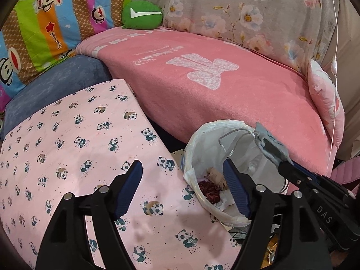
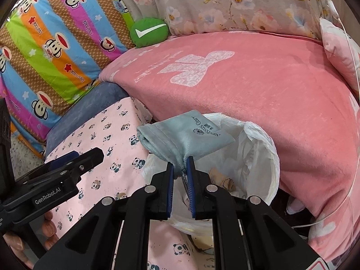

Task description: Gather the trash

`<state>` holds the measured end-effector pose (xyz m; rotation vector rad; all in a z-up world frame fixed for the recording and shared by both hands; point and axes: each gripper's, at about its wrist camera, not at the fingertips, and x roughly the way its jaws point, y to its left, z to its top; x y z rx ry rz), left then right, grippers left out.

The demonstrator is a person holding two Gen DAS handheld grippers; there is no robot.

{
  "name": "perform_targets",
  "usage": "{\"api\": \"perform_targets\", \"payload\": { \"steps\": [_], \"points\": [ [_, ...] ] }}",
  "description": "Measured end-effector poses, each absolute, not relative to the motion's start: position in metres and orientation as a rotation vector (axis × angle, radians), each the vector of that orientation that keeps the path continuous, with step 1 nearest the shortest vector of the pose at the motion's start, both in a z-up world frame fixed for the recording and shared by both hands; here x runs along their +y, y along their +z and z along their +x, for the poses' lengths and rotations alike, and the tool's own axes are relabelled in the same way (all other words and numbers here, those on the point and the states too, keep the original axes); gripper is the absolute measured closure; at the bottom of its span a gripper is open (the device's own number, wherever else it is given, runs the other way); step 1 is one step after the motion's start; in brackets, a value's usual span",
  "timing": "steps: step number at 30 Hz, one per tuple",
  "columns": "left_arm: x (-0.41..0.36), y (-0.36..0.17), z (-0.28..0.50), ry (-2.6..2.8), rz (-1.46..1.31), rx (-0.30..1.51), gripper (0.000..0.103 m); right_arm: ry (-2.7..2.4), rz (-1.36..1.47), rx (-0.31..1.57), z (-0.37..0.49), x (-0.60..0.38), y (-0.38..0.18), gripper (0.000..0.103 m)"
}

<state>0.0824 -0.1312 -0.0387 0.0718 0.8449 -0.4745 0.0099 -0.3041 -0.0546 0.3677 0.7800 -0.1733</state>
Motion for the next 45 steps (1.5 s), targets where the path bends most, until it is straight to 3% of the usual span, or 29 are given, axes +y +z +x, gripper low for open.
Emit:
{"api": "perform_targets", "payload": {
  "steps": [9, 19, 30, 40, 45],
  "points": [
    [-0.122, -0.044, 0.081, -0.422, 0.097, 0.826, 0.021, -0.166, 0.343, 0.793, 0.022, -0.295, -0.059, 0.087],
    [-0.113, -0.047, 0.079, -0.392, 0.13, 0.807, 0.015, -0.162, 0.295, 0.787, 0.031, -0.284, -0.056, 0.083],
    [-0.11, -0.047, 0.072, -0.375, 0.16, 0.796, 0.011, -0.163, 0.204, 0.775, 0.029, -0.27, -0.043, 0.067],
    [-0.11, -0.047, 0.065, -0.353, 0.172, 0.789, 0.008, -0.231, 0.15, 0.767, 0.009, -0.268, -0.031, 0.033],
    [-0.112, -0.05, 0.061, -0.348, 0.177, 0.794, 0.008, -0.264, 0.163, 0.789, -0.002, -0.282, -0.035, 0.025]
  ]
}}
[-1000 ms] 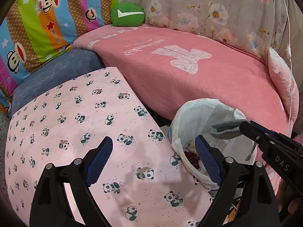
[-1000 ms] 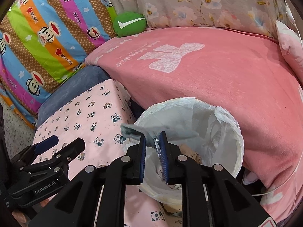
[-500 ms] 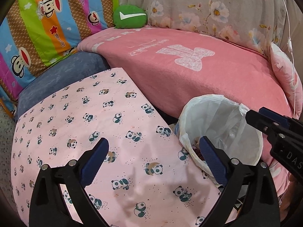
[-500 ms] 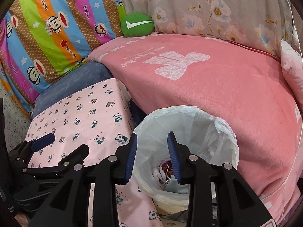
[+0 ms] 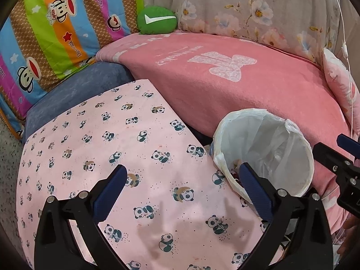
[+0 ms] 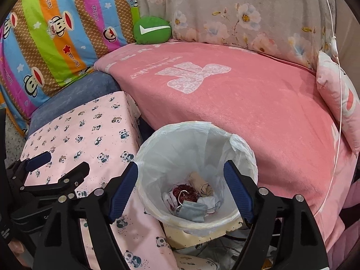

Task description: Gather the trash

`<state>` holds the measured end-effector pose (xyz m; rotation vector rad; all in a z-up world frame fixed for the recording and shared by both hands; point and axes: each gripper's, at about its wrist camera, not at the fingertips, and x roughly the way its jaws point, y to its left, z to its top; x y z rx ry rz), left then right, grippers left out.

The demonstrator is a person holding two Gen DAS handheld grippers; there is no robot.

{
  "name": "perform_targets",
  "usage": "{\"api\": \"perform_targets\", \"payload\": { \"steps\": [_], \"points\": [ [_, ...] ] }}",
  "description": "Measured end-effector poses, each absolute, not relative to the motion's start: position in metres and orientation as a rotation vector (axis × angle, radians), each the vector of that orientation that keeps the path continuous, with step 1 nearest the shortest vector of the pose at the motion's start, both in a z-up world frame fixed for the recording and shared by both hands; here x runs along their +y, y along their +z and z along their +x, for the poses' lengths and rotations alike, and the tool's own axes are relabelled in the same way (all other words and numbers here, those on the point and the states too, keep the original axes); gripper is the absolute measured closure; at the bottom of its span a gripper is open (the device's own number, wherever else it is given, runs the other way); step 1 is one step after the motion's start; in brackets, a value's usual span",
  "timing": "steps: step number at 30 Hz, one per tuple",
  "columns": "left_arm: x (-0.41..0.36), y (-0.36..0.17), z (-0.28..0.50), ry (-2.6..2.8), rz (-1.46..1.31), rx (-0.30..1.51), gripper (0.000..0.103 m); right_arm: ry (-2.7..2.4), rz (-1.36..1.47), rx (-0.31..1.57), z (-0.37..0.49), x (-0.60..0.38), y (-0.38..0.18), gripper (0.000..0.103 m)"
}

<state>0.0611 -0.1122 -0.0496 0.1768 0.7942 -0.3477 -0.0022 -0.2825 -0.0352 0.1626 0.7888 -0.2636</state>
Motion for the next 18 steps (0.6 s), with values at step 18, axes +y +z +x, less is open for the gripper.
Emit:
{"api": "perform_targets", "payload": {
  "steps": [18],
  "points": [
    [-0.128, -0.056, 0.048, -0.344, 0.188, 0.806, 0.008, -0.322, 0.132, 0.808, -0.021, -0.299, -0.049, 0.004]
  ]
}}
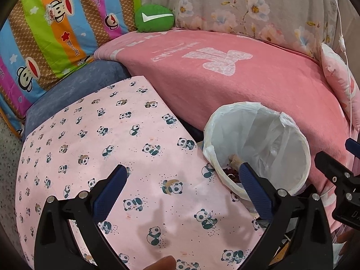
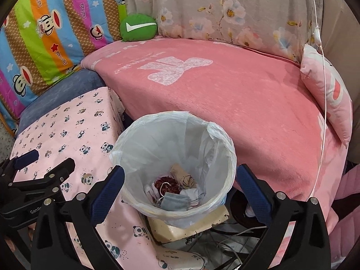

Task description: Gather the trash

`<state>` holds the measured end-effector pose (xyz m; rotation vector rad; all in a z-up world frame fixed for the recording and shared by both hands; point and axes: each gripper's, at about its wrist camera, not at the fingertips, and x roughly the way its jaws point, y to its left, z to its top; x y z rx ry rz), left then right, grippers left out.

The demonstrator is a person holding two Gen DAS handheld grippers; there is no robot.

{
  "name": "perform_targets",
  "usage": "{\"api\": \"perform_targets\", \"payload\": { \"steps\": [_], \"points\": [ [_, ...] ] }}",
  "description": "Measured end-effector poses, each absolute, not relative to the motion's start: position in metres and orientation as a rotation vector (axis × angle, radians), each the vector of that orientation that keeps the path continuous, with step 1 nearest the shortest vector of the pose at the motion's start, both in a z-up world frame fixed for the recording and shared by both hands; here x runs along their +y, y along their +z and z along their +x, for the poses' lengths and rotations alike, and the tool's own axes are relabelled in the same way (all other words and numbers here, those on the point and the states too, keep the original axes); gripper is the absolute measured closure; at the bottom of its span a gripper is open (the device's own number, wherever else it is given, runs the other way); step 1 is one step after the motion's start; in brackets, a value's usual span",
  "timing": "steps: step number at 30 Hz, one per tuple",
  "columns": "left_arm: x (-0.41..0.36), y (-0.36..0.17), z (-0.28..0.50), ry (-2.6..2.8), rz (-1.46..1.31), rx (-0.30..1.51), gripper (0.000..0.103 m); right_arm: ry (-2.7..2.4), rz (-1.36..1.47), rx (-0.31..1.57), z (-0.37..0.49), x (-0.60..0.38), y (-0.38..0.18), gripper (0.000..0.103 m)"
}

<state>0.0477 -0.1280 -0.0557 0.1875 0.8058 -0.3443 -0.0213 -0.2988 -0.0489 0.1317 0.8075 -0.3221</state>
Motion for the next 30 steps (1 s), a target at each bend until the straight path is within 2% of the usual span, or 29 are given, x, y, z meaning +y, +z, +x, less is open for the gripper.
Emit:
{"api": "perform_targets", "payload": {
  "steps": [30],
  "points": [
    [-0.132, -0.061, 0.037, -0.286, 0.195, 0.844, 0.008, -0.339, 0.078, 0.84, -0.033, -0.288, -0.058, 0.004]
  ]
}}
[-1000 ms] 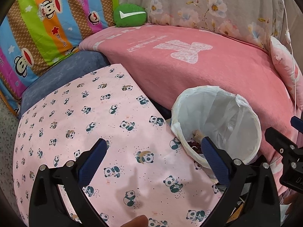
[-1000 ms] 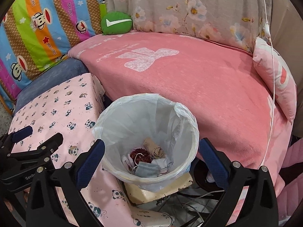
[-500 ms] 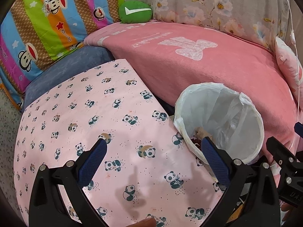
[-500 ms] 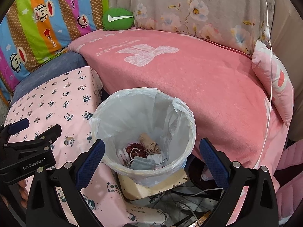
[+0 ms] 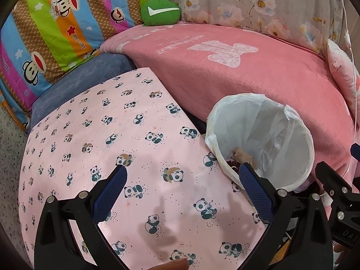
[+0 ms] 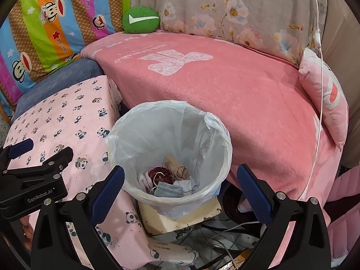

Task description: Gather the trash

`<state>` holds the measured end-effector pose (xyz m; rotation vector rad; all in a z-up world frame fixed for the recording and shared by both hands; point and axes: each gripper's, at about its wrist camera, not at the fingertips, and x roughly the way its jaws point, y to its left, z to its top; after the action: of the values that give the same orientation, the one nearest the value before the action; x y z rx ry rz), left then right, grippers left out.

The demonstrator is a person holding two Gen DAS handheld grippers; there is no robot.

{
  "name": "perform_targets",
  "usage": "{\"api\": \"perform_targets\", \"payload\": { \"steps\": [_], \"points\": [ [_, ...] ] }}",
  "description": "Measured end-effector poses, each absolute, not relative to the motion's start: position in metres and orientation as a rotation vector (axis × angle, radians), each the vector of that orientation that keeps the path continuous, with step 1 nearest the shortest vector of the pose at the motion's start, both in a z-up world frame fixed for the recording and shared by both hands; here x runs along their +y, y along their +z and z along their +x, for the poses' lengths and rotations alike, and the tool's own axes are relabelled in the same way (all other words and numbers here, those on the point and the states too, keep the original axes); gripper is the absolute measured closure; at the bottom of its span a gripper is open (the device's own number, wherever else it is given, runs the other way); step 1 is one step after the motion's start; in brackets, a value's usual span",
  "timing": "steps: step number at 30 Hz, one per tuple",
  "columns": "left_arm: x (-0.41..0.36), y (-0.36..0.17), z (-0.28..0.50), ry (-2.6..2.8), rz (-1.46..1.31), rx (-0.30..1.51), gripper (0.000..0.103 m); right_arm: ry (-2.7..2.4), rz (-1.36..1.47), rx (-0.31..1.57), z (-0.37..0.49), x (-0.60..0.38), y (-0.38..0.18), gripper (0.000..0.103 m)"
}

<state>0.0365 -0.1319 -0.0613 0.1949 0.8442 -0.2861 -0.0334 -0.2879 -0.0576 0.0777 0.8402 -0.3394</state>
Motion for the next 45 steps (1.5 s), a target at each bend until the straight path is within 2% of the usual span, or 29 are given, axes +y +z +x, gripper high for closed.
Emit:
{"api": "perform_targets", "payload": {
  "steps": [45],
  "points": [
    [-0.148, -0.065, 0.02, -0.284, 0.236, 0.841, 0.008, -0.359, 0.095, 0.854, -0.046, -0.298, -0.066, 0.004]
  ]
}}
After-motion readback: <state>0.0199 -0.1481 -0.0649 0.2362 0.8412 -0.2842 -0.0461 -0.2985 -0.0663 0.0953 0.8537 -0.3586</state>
